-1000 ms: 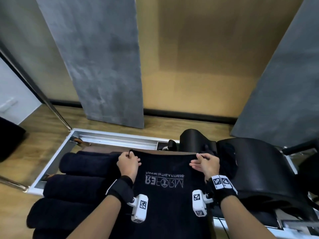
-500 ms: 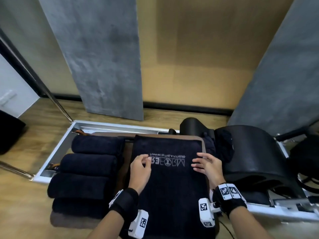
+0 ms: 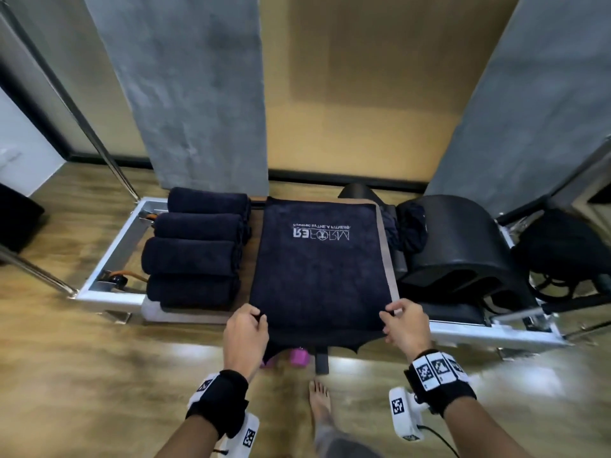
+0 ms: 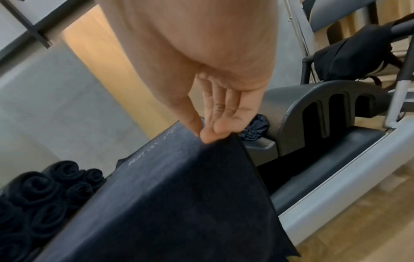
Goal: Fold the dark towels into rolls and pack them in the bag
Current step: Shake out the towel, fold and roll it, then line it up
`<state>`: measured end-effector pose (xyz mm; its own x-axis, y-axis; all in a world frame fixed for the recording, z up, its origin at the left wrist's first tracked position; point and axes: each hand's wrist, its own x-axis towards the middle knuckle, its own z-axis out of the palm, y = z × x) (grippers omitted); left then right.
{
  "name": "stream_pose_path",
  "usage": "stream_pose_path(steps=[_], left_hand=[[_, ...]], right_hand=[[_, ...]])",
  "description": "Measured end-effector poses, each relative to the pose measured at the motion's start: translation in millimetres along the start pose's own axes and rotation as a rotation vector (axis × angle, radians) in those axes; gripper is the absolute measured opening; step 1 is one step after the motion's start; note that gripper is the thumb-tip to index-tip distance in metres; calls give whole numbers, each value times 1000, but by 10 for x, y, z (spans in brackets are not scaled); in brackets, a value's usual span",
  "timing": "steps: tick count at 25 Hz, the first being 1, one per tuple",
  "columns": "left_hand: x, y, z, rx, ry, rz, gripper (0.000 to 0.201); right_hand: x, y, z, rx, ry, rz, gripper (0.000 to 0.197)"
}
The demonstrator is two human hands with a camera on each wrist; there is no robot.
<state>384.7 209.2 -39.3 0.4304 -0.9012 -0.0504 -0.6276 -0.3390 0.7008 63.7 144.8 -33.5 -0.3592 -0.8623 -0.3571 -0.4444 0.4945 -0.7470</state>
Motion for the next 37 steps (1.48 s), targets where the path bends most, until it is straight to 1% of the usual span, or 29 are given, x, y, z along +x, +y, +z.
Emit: stream_pose_path(steps=[2, 4, 5, 7, 9, 11, 14, 17, 19, 21, 23, 24, 26, 28, 29, 30, 31, 32, 33, 35, 37], left_hand=[[-104, -51, -41, 41, -8, -36, 20], [-142, -57, -83, 59, -12, -70, 17], [-143, -46, -92, 46, -13, -65, 17], [-132, 1, -116, 21, -28, -24, 8], [-71, 27, -130, 7, -68, -13, 17], [-13, 113, -139, -12, -96, -14, 25], [208, 455, -135, -49, -46, 34, 24], [611, 889, -109, -62, -1, 87, 20], [900, 1138, -79, -49, 18, 121, 17], [1186, 1362, -7, -43, 20, 156, 13], [1377, 1492, 86, -114, 3, 188, 6], [1420, 1492, 128, -159, -10, 198, 4], [1388, 1342, 186, -169, -38, 200, 19], [1249, 1026, 231, -55, -64, 169, 25], [1161, 848, 244, 51, -98, 132, 26], [1065, 669, 250, 171, -142, 91, 30], [972, 529, 247, 271, -191, 58, 32], [890, 437, 240, 328, -232, 46, 33], [826, 381, 230, 345, -265, 40, 31], [764, 370, 211, 331, -290, 24, 20], [767, 430, 185, 262, -244, -15, 15]], right_hand=[[-78, 130, -21, -113, 48, 18, 19], [-141, 170, -9, -168, 54, 22, 25], [-151, 169, 8, -157, 58, 15, 23], [-139, 147, 32, -107, 73, 0, 16], [-108, 92, 18, -74, 59, 15, 15], [-75, -16, -20, -19, 12, 32, 16], [50, -380, -46, 131, -26, -18, 14], [271, -916, 6, 252, -61, -122, 13], [454, -1274, 94, 284, -93, -166, 13], [677, -1583, 217, 297, -132, -189, 11], [838, -1796, 327, 354, -198, -183, 11], [889, -1829, 362, 376, -230, -174, 14], [934, -1716, 384, 364, -255, -145, 25], [896, -1397, 334, 269, -199, -78, 23], [848, -1203, 302, 142, -147, -42, 18], [778, -1010, 269, -33, -113, -19, 15], [684, -844, 241, -228, -109, -6, 21], [586, -718, 226, -370, -132, 1, 28], [499, -623, 238, -416, -166, 10, 31], [410, -535, 302, -372, -207, 13, 27], [388, -566, 330, -279, -190, 1, 20]])
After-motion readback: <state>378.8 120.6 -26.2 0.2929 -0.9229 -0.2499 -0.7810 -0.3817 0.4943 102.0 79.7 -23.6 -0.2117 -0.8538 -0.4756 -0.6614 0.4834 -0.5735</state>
